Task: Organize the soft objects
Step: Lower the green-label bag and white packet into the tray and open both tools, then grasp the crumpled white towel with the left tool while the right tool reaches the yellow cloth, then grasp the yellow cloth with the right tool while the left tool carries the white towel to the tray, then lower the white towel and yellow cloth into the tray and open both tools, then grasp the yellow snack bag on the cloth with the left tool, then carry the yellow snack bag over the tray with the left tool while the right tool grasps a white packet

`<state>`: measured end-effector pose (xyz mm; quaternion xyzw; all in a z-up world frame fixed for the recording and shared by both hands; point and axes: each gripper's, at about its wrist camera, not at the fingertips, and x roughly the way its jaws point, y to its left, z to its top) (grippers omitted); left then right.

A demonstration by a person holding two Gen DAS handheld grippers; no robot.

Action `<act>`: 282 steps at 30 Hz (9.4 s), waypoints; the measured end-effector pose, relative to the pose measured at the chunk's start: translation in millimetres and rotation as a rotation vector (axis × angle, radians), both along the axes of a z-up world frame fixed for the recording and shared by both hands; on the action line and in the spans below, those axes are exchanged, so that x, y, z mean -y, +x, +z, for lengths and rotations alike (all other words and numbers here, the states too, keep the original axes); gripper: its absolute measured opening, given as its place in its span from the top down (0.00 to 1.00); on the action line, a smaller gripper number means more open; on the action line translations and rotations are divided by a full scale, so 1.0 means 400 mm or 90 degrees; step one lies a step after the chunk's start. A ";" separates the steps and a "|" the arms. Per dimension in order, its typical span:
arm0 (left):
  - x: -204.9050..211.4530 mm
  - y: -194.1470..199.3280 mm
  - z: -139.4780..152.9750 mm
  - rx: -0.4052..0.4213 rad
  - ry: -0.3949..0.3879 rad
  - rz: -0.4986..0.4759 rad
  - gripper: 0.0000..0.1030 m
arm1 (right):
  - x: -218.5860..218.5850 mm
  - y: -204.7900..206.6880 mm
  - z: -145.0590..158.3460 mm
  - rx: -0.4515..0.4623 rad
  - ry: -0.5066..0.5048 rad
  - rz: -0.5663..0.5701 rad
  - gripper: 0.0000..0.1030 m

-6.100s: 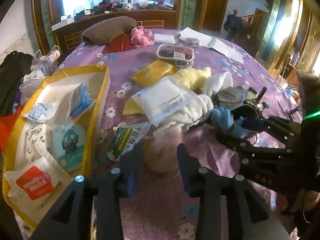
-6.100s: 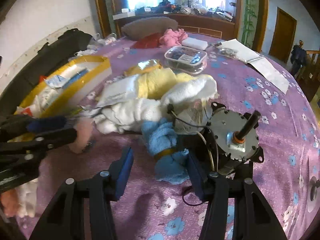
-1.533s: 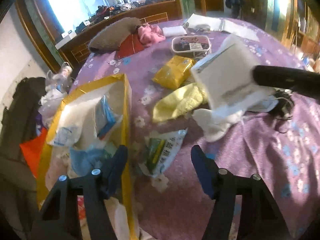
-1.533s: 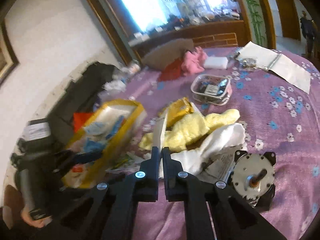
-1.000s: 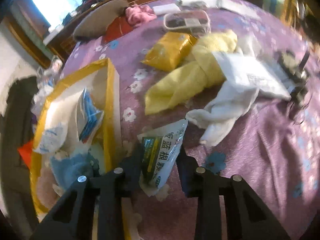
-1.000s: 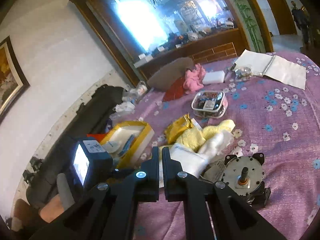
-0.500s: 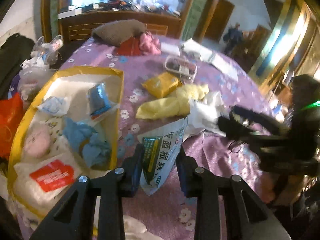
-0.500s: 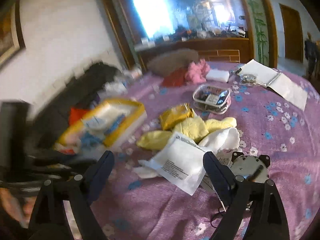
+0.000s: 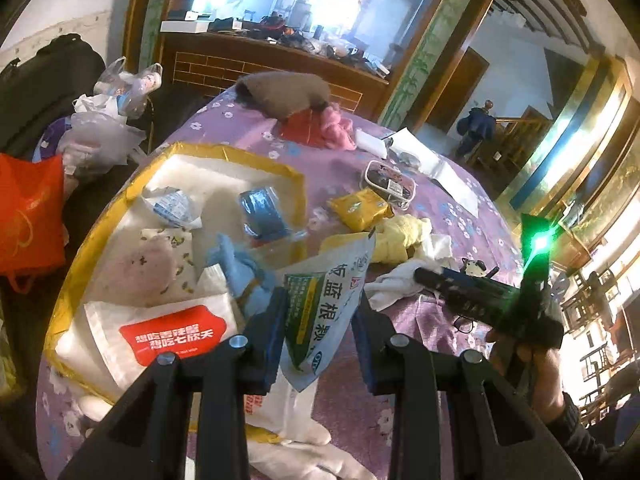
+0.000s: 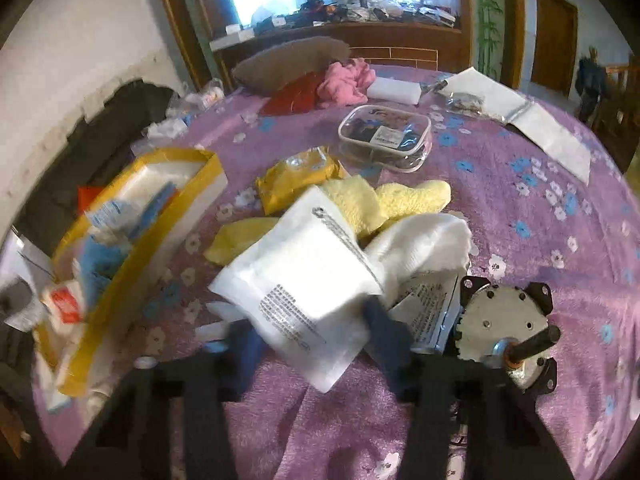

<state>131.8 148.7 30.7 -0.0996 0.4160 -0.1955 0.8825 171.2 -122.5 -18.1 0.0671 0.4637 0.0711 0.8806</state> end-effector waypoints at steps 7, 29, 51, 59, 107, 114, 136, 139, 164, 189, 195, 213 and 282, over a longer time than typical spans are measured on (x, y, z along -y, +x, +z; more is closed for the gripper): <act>-0.058 -0.003 0.004 0.007 -0.009 0.025 0.70 | 0.007 -0.015 0.063 0.026 -0.001 -0.011 0.91; -0.162 0.112 -0.048 -0.028 -0.008 0.079 0.70 | -0.072 -0.085 0.225 0.114 0.165 0.091 0.93; -0.134 0.381 -0.110 -0.084 0.107 0.098 0.38 | -0.376 0.273 0.000 -0.060 0.217 0.162 0.85; -0.144 0.253 0.001 0.014 0.086 0.122 0.12 | -0.205 0.085 0.156 0.071 0.208 0.155 0.27; -0.100 0.055 0.014 -0.006 -0.012 0.089 0.63 | -0.021 0.195 -0.062 -0.088 0.110 -0.188 0.28; -0.170 0.045 0.007 -0.013 -0.023 0.102 0.63 | -0.009 0.160 -0.053 -0.074 0.087 -0.186 0.61; -0.225 0.175 -0.072 -0.069 0.071 0.067 0.62 | -0.379 0.120 0.136 0.047 0.081 0.245 0.61; -0.229 0.187 -0.085 -0.071 0.067 0.073 0.62 | -0.400 0.173 0.102 0.024 0.112 0.246 0.60; 0.179 -0.026 0.043 0.004 0.044 -0.076 0.15 | 0.030 -0.207 0.200 0.097 0.199 0.105 0.23; 0.506 0.545 -0.202 -0.132 0.216 -0.163 0.15 | 0.342 -0.105 0.111 0.089 0.308 -0.012 0.23; 0.501 0.473 -0.217 -0.140 0.215 -0.196 0.15 | 0.327 -0.112 0.122 0.096 0.286 -0.007 0.23; 0.445 0.413 -0.137 -0.067 0.212 -0.092 0.54 | 0.324 -0.106 0.102 0.086 0.270 -0.012 0.23; -0.123 0.291 -0.007 0.002 0.030 0.072 0.54 | -0.320 0.230 0.123 0.018 0.134 0.150 0.56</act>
